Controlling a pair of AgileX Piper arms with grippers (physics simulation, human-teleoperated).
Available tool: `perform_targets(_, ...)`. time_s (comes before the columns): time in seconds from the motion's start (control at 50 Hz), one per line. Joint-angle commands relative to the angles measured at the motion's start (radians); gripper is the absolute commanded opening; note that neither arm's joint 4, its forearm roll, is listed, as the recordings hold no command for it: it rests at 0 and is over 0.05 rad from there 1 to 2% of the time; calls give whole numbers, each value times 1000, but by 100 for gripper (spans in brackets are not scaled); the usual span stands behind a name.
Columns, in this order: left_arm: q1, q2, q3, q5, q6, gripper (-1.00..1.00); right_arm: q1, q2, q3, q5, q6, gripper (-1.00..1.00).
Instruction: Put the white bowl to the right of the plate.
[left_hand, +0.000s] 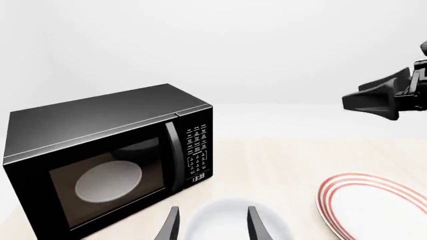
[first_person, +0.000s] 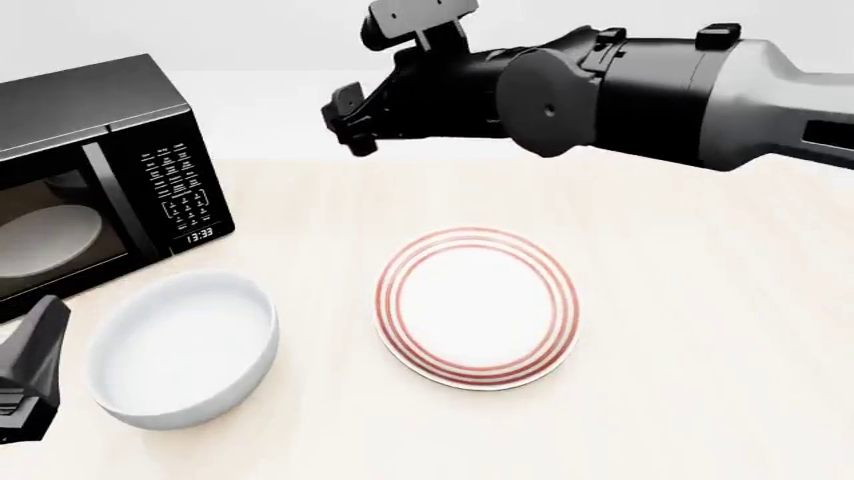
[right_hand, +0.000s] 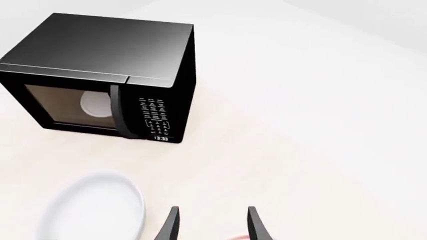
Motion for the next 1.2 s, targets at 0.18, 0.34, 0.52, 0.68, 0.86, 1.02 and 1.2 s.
perform_targets(0.18,0,0,0,0,0,100,72,178,-146,94,42,100)
perform_targets(0.34,0,0,0,0,0,100,75,241,-194,149,37,100)
perform_targets(0.52,0,0,0,0,0,100,88,274,-237,173,42,100)
perform_targets(0.68,0,0,0,0,0,100,129,322,-290,195,57,100)
perform_targets(0.86,0,0,0,0,0,100,143,368,-339,209,71,100)
perform_targets(1.02,0,0,0,0,0,100,167,416,-372,215,88,100)
perform_targets(1.2,0,0,0,0,0,100,164,454,-389,211,121,100)
